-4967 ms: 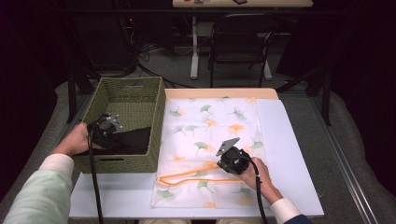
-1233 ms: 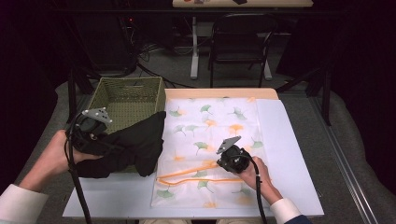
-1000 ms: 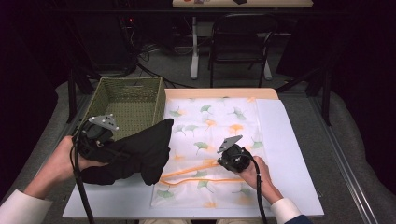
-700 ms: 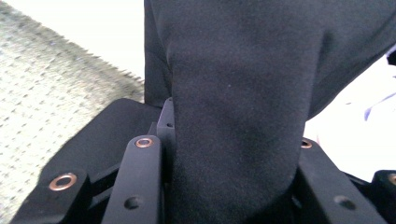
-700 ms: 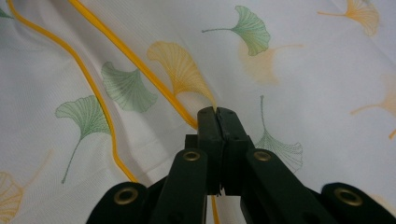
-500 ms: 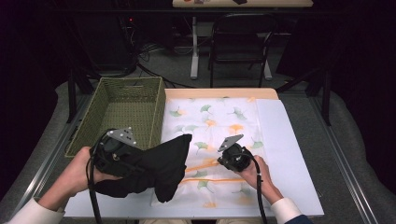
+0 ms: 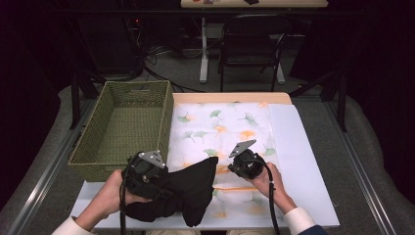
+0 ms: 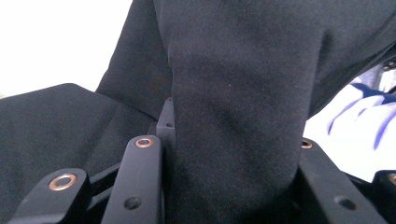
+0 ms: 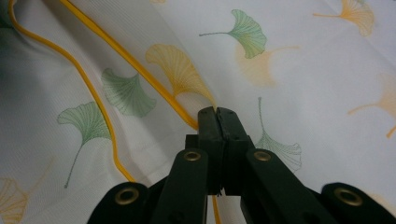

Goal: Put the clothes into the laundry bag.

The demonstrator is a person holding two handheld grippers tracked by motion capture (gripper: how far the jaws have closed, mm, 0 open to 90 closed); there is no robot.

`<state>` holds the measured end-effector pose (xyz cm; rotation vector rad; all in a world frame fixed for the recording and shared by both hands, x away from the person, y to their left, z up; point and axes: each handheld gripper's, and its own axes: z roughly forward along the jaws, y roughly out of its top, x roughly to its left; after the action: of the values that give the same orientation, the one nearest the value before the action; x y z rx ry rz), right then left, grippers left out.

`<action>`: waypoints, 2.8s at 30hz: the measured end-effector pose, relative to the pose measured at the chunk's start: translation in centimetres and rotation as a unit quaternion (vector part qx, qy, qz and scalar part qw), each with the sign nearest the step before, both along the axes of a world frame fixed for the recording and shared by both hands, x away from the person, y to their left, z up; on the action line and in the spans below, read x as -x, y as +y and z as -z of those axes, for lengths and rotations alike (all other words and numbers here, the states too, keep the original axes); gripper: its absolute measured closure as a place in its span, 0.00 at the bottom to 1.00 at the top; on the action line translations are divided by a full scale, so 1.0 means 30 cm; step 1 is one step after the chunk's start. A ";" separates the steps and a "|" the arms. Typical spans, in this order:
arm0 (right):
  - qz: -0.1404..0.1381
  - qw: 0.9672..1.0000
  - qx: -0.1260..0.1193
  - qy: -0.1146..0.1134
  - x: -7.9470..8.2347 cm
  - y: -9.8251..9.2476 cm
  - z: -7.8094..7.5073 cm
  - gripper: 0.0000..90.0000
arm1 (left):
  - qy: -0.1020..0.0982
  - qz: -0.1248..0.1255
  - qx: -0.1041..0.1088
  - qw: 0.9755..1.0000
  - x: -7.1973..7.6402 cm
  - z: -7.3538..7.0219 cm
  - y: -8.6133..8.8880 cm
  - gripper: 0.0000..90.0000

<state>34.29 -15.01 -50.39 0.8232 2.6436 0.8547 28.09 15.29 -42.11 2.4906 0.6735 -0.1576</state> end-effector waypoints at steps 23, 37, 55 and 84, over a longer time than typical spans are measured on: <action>0.011 1.000 -0.020 0.000 -0.005 -0.020 -0.025 1.00 | 0.058 -0.038 0.022 0.997 -0.047 0.227 -0.111 0.70; 0.017 0.999 -0.032 -0.010 0.005 -0.018 -0.060 1.00 | 0.064 -0.023 0.001 0.998 -0.065 0.246 -0.147 0.69; 0.022 0.998 -0.061 -0.021 0.025 -0.032 -0.134 1.00 | 0.059 -0.096 -0.004 0.994 -0.103 0.237 -0.176 0.68; 0.025 0.997 -0.067 -0.013 0.016 -0.040 -0.121 1.00 | 0.020 -0.051 0.028 0.998 -0.080 0.295 -0.100 0.70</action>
<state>33.80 -16.22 -46.77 0.9010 2.5538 1.0310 30.49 12.29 -50.96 2.3998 0.7990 -0.1861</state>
